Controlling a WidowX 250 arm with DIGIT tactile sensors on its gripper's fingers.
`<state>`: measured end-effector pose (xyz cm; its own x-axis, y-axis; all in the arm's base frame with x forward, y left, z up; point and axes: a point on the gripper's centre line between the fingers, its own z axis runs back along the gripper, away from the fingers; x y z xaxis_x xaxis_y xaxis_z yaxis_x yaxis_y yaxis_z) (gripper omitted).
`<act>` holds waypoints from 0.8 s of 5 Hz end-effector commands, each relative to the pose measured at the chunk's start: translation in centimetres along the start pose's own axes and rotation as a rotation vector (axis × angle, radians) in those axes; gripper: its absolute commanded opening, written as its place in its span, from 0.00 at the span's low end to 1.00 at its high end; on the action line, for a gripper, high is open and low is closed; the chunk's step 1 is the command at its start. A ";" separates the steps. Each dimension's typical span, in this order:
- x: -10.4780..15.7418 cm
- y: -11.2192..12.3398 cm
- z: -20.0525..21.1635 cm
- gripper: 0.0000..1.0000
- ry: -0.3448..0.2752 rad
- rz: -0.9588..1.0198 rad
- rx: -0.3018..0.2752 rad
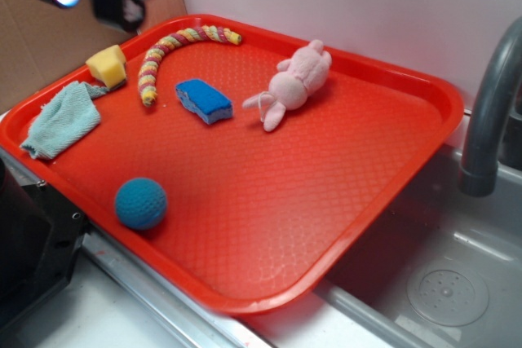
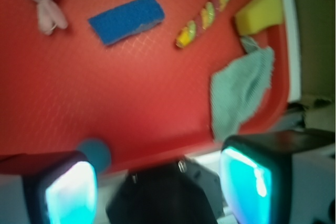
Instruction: Grab the pink bunny.
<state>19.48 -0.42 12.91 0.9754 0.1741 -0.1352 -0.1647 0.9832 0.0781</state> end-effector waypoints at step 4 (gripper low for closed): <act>12.5 -7.1 -6.1 1.00 -0.273 -0.304 -0.114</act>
<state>30.69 -4.25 2.58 0.9898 -0.1229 0.0716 0.1260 0.9912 -0.0405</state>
